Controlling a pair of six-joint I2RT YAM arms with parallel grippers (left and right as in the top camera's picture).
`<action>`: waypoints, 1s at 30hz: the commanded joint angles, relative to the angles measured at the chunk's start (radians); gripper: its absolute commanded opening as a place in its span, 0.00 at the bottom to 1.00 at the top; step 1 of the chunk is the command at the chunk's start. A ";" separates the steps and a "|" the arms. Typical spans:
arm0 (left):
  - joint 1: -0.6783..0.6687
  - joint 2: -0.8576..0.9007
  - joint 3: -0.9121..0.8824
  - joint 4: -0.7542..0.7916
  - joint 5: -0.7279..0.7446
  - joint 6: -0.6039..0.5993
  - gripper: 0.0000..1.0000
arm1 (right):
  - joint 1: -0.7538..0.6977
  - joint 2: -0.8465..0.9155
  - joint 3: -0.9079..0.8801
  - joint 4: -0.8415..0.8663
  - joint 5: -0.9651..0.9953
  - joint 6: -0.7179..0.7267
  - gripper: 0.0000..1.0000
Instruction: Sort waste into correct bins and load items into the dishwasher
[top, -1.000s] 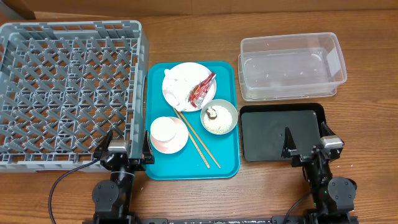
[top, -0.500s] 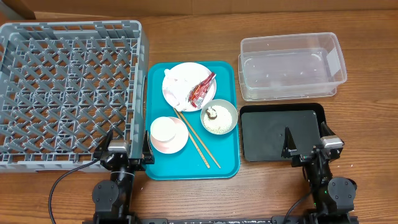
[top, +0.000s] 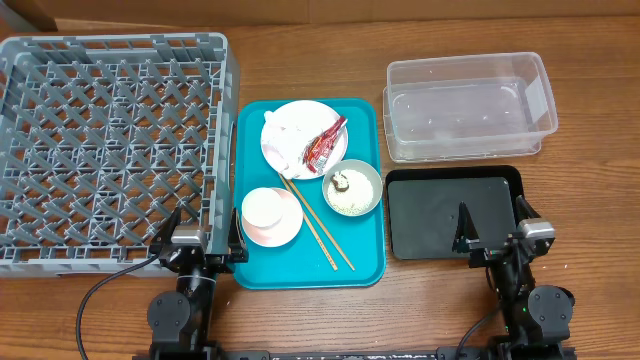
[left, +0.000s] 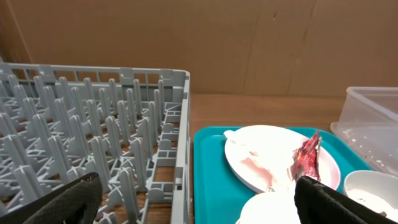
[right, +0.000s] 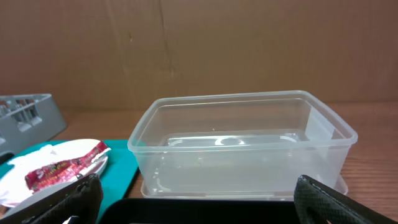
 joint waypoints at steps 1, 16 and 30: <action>-0.004 -0.009 0.027 -0.034 0.016 -0.031 1.00 | -0.003 -0.008 -0.003 0.010 -0.007 0.051 1.00; -0.004 0.513 0.586 -0.467 0.024 0.002 1.00 | -0.002 0.414 0.389 -0.214 -0.113 0.126 1.00; -0.004 0.808 0.814 -0.755 0.098 0.000 1.00 | -0.001 0.994 0.932 -0.607 -0.439 0.114 1.00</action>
